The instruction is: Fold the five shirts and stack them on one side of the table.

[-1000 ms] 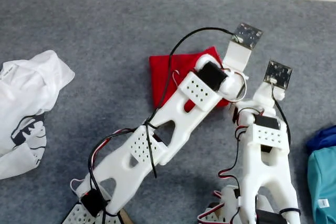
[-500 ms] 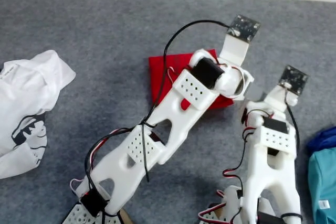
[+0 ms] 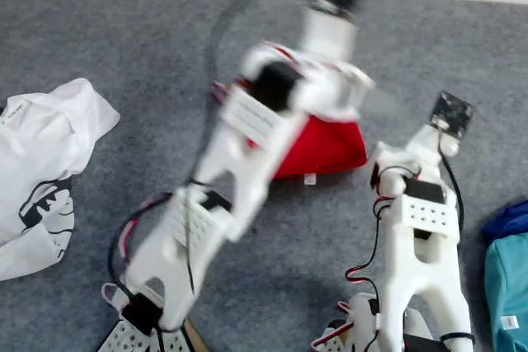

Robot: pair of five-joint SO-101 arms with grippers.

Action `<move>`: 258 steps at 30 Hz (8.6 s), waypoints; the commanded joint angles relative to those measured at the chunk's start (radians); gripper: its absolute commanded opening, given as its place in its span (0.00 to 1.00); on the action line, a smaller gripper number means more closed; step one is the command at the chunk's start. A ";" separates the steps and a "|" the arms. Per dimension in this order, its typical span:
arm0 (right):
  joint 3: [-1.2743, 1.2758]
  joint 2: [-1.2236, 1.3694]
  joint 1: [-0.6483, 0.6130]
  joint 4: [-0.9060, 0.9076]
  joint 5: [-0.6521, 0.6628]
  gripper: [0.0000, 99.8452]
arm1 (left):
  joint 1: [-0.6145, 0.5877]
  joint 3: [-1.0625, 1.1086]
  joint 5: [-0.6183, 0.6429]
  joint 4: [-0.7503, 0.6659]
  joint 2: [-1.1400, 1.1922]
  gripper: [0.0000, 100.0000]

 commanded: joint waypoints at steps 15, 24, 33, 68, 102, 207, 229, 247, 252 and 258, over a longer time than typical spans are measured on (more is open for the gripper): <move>-0.380 0.148 -0.168 0.208 0.109 0.11 | -0.196 0.679 0.133 0.015 -0.255 0.46; -0.679 0.507 -0.166 0.257 0.117 0.23 | -0.219 0.975 0.281 -0.028 -0.328 0.46; -0.888 0.809 -0.206 0.262 0.166 0.33 | -0.248 1.001 0.285 -0.144 -0.248 0.46; -0.456 0.469 -0.274 -0.025 0.075 0.33 | -0.246 1.004 0.285 -0.173 -0.239 0.46; -1.265 1.201 -0.228 0.547 0.078 0.01 | -0.248 1.009 0.285 -0.192 -0.237 0.46; -0.364 0.213 1.353 0.271 0.621 0.02 | -0.225 1.167 0.282 -0.442 -0.177 0.46; -0.407 -0.053 1.262 0.174 0.311 0.02 | -0.223 1.168 0.282 -0.442 -0.177 0.46; -0.410 -0.170 0.305 0.630 0.138 0.03 | -0.547 0.992 0.279 -0.110 -0.381 0.46; -0.344 -0.097 0.021 0.581 0.132 0.03 | -0.823 0.955 0.252 -0.034 -0.479 0.46; -0.214 0.099 -0.189 0.407 0.132 0.03 | -1.044 0.957 0.100 -0.035 -0.487 0.46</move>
